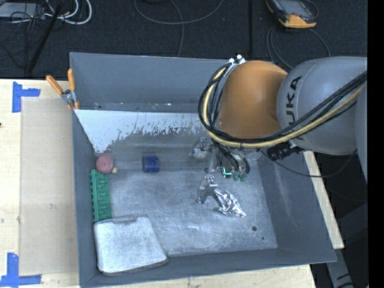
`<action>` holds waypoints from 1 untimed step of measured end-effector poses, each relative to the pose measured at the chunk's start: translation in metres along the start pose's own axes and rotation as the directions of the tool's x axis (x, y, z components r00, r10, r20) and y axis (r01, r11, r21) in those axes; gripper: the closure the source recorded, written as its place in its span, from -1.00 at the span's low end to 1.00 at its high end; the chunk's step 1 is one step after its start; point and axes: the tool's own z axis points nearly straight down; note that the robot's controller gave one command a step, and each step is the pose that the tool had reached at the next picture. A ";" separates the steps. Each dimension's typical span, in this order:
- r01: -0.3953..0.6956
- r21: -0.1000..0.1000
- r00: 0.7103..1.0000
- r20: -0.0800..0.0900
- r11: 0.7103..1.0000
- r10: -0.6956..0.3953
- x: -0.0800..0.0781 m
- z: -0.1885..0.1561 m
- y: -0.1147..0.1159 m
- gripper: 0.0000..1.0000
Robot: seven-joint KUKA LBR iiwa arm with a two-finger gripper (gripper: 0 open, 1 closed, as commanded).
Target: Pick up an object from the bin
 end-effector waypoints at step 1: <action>0.061 0.003 0.998 0.002 0.998 -0.061 0.042 0.043 -0.133 -1.00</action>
Offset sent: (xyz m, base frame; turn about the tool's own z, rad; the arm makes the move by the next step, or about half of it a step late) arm -0.0405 -0.1277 -0.0408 -0.0688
